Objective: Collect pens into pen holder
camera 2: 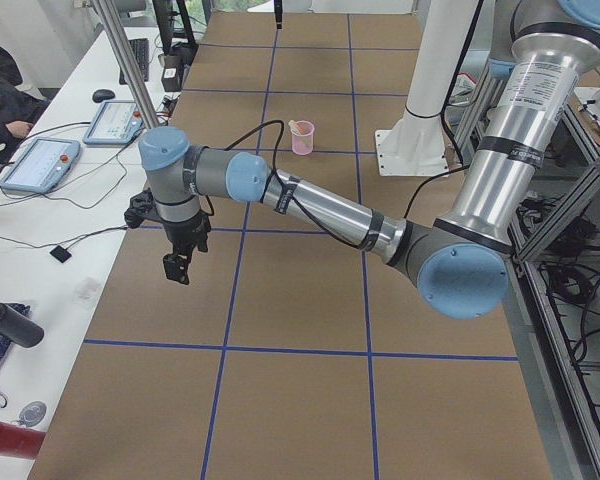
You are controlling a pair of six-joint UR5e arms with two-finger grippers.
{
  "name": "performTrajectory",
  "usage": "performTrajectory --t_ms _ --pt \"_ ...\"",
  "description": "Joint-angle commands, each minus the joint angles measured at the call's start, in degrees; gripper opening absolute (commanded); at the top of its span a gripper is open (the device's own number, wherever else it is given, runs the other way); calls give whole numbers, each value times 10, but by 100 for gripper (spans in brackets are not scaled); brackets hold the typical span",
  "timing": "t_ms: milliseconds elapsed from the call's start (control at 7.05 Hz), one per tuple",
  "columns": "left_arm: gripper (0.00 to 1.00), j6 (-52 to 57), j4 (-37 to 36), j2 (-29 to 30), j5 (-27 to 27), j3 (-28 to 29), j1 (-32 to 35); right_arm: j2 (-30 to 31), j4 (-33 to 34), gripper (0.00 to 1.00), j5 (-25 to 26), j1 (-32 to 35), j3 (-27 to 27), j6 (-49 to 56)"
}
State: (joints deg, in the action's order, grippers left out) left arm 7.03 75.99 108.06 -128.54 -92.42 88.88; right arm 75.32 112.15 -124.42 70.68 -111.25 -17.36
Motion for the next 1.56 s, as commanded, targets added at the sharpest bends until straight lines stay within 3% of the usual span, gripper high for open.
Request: performTrajectory --t_ms 0,142,284,567,993,1135,1418 --pt "100 4 89 -73 -2 11 3 71 -10 100 0 79 25 130" --pt "100 4 154 -113 -2 14 5 112 -49 100 -5 119 31 165" --pt "100 4 165 -131 -3 10 5 148 -118 100 -11 135 52 167" --pt "100 4 163 -153 -5 5 6 167 -196 100 -84 169 130 167" --pt "100 3 162 -165 -33 -4 8 183 -218 100 -91 192 150 168" --pt "100 3 140 -165 -34 -25 14 177 -215 100 -91 192 150 162" --pt "100 3 82 -219 -34 -110 21 174 -214 100 -104 192 149 160"
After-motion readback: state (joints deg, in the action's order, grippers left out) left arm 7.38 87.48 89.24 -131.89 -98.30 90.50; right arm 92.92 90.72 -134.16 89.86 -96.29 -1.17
